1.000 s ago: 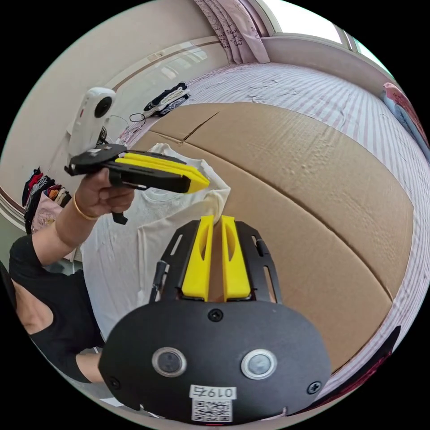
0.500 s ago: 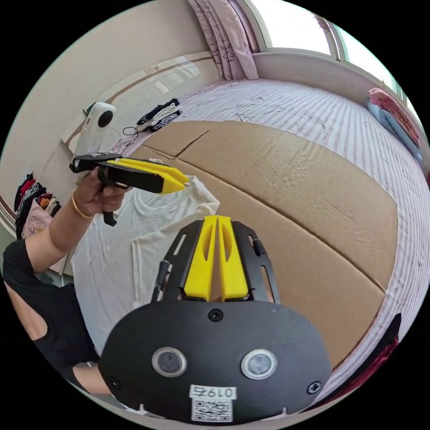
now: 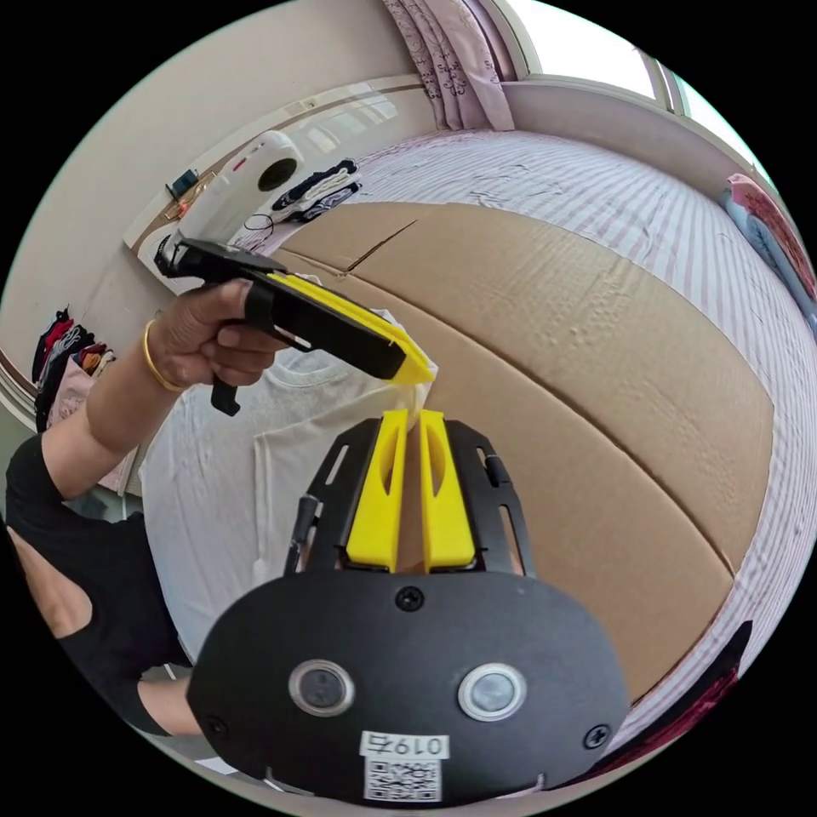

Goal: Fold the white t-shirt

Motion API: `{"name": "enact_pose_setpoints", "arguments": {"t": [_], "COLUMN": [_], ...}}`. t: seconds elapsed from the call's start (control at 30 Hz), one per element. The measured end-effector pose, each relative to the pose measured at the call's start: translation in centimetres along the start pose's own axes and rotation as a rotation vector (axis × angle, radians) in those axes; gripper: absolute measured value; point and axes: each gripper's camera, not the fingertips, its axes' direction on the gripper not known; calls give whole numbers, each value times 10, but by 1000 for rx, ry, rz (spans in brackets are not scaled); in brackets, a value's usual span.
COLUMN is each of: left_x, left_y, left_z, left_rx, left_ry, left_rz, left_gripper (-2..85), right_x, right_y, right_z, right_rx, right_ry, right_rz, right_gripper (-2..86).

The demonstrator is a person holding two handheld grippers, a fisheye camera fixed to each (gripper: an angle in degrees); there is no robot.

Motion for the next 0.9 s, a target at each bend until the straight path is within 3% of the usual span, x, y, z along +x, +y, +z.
{"name": "enact_pose_setpoints", "arguments": {"t": [0.23, 0.4, 0.9], "left_x": [-9, -25, -36], "left_y": [-20, -27, -43], "left_z": [5, 1, -19], "left_rx": [-45, 12, -45], "left_ry": [-20, 117, 80], "left_rz": [-18, -13, 31], "left_gripper": [22, 11, 9], "right_x": [-16, -21, -10], "right_y": [-12, -17, -35], "right_z": [8, 9, 9], "right_rx": [-25, -39, -30], "right_ry": [31, 62, 67], "right_rz": [-30, -42, -28], "right_gripper": [21, 49, 65]}}
